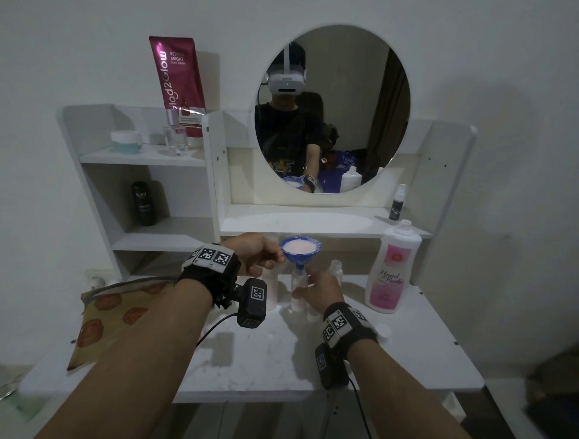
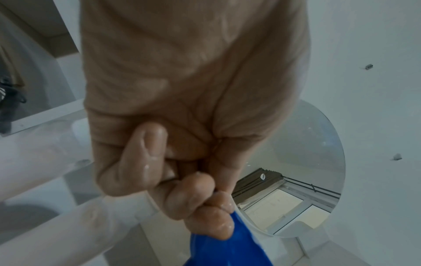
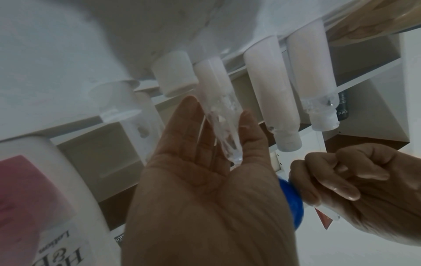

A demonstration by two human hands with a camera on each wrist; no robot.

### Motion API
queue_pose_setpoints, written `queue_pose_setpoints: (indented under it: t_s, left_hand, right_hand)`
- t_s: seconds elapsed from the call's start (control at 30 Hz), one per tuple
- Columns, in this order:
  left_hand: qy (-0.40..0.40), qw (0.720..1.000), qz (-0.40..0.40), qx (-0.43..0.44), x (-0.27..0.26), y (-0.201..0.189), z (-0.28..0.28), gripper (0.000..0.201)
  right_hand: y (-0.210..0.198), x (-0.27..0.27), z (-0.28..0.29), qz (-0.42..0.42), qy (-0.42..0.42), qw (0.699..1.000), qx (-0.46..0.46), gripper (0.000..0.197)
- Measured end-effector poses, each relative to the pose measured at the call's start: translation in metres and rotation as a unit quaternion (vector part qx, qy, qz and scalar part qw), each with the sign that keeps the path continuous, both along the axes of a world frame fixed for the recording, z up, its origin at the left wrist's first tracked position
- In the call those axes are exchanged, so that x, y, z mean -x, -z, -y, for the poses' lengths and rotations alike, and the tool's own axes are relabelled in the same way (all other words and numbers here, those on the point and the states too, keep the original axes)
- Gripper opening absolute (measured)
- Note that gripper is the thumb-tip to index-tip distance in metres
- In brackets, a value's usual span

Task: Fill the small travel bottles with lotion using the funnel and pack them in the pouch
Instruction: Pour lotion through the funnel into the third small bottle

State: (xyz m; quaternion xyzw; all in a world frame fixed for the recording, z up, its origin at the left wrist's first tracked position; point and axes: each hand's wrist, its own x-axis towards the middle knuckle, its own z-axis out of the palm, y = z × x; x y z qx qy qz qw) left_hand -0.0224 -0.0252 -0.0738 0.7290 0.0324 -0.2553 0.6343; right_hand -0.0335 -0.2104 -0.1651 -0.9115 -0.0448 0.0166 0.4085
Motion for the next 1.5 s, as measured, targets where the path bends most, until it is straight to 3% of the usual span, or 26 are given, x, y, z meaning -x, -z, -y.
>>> queue_pose_setpoints:
  t_s: [0.53,1.5]
  left_hand:
    - [-0.006,1.0,0.005,-0.004,-0.0001,0.0001,0.0006,0.01]
    - [-0.006,1.0,-0.002,0.017,0.0032,0.0016,-0.0016,0.012]
  right_hand:
    - [0.0016,-0.0037,0.0002,-0.009,0.001,1.0,-0.016,0.054]
    - [0.0021,-0.0047,0.0017,-0.034,0.001,0.999,-0.011,0.04]
